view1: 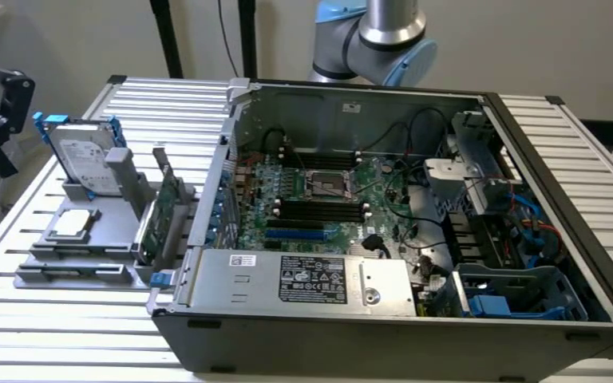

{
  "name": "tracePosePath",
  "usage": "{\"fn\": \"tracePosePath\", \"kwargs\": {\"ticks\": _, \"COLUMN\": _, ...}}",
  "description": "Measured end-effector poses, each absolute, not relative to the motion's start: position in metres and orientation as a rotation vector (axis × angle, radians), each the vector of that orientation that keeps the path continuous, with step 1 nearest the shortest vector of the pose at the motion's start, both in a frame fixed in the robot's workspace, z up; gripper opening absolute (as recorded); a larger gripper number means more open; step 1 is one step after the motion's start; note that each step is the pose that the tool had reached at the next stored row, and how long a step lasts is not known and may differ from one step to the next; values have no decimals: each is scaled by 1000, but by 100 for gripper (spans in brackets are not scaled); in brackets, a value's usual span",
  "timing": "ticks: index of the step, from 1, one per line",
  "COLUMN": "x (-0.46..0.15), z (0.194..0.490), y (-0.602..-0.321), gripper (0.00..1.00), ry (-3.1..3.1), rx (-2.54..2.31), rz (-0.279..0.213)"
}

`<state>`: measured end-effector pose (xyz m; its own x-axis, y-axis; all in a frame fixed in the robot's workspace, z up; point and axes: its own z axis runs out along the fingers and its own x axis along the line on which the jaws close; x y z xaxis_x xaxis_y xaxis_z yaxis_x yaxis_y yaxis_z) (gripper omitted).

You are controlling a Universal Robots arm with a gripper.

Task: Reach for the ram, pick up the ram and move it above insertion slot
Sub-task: 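Pick up the ram and move it above insertion slot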

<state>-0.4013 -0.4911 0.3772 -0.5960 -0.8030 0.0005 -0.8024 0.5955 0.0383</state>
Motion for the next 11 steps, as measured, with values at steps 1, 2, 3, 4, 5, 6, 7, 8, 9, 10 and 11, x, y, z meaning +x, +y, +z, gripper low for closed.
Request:
{"fn": "tracePosePath", "kwargs": {"ticks": 1, "x": -401, "z": 377, "y": -491, "gripper": 11, "ry": -2777, "rx": 1429, "rz": -53}}
{"fn": "tracePosePath", "kwargs": {"ticks": 2, "x": -401, "z": 377, "y": -491, "gripper": 11, "ry": -2764, "rx": 1454, "rz": -53}}
{"fn": "tracePosePath", "kwargs": {"ticks": 3, "x": -401, "z": 377, "y": -491, "gripper": 11, "ry": -2750, "rx": 1478, "rz": -52}}
{"fn": "tracePosePath", "kwargs": {"ticks": 4, "x": -401, "z": 377, "y": -491, "gripper": 11, "ry": -2736, "rx": 1503, "rz": -52}}
{"fn": "tracePosePath", "kwargs": {"ticks": 5, "x": -401, "z": 377, "y": -491, "gripper": 11, "ry": -2723, "rx": 1528, "rz": -52}}
{"fn": "tracePosePath", "kwargs": {"ticks": 6, "x": -401, "z": 377, "y": -491, "gripper": 11, "ry": -2707, "rx": 1554, "rz": -51}}
{"fn": "tracePosePath", "kwargs": {"ticks": 7, "x": -401, "z": 377, "y": -491, "gripper": 11, "ry": -2693, "rx": 1578, "rz": -51}}
{"fn": "tracePosePath", "kwargs": {"ticks": 8, "x": -401, "z": 377, "y": -491, "gripper": 11, "ry": -2679, "rx": 1602, "rz": -51}}
{"fn": "tracePosePath", "kwargs": {"ticks": 9, "x": -401, "z": 377, "y": -491, "gripper": 11, "ry": -2664, "rx": 1626, "rz": -51}}
{"fn": "tracePosePath", "kwargs": {"ticks": 10, "x": -401, "z": 377, "y": -491, "gripper": 11, "ry": -2649, "rx": 1650, "rz": -50}}
{"fn": "tracePosePath", "kwargs": {"ticks": 11, "x": -401, "z": 377, "y": -491, "gripper": 11, "ry": -2634, "rx": 1674, "rz": -50}}
